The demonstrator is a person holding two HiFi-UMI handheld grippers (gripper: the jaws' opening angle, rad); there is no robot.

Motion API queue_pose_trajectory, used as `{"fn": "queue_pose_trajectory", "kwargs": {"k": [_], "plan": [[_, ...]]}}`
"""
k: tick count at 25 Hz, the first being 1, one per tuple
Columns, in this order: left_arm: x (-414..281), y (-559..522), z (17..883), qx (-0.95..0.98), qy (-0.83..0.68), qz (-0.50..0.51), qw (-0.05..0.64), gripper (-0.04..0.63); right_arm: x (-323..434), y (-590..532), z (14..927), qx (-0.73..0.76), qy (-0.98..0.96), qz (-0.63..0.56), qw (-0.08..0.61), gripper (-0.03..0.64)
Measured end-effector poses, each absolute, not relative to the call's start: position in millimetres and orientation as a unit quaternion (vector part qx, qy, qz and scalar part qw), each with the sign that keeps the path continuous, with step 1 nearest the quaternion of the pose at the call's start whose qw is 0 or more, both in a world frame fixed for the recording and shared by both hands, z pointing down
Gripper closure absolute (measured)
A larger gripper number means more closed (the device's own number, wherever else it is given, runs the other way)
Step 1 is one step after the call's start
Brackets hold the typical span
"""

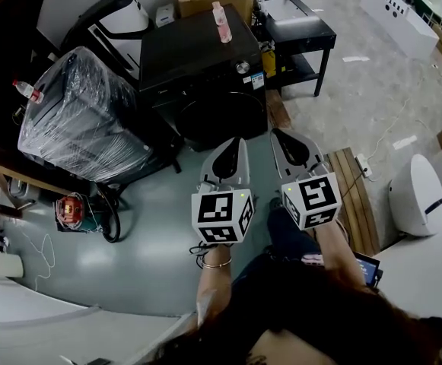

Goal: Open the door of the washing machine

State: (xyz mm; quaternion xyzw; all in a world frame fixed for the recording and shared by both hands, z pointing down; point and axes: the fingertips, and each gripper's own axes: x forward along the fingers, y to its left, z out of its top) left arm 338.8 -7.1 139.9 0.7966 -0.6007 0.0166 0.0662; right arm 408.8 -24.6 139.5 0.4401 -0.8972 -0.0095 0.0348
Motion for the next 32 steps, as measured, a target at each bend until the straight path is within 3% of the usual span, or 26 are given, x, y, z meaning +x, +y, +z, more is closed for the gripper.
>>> {"fn": "queue_pose_trajectory", "kwargs": {"k": [32], "plan": [[313, -246, 202, 0.759, -0.637, 0.048, 0.129, 0.583, 379, -272, 211, 0.382, -0.919, 0.026, 0.099, 0.617]]}}
